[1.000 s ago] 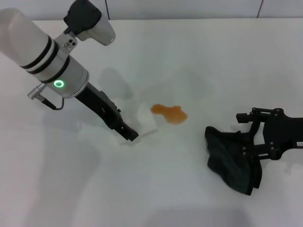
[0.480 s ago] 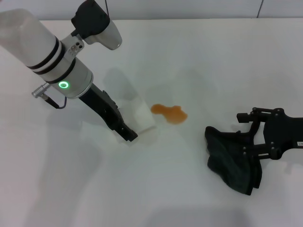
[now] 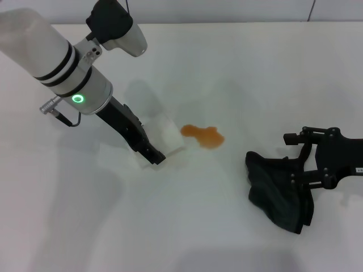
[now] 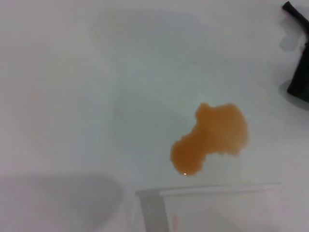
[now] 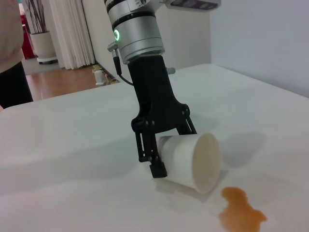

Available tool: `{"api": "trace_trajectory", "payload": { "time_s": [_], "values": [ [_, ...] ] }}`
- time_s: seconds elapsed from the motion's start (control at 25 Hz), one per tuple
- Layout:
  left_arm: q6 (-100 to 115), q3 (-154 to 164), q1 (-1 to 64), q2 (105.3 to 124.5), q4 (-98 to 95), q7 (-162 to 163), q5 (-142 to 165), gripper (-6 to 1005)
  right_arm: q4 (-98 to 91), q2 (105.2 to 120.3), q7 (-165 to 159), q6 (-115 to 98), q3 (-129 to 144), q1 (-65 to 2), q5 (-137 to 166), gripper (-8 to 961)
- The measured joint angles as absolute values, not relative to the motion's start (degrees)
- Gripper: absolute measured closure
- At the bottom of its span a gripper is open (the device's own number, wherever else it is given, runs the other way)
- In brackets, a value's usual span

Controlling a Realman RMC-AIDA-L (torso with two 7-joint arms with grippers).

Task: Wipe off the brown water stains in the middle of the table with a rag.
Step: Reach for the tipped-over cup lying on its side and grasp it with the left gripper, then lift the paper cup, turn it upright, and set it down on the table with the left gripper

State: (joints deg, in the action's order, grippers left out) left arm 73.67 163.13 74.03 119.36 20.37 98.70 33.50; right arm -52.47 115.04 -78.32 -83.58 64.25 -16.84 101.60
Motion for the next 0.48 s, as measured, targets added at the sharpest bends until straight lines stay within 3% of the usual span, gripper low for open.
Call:
{"api": "trace_trajectory", "payload": {
  "time_s": [0.48],
  "values": [
    [72.6, 163.1, 74.4, 119.35, 19.3, 98.9, 33.8, 237, -52.5, 115.05, -78.3, -83.6, 64.1, -16.9, 101.6, 82]
  ]
}}
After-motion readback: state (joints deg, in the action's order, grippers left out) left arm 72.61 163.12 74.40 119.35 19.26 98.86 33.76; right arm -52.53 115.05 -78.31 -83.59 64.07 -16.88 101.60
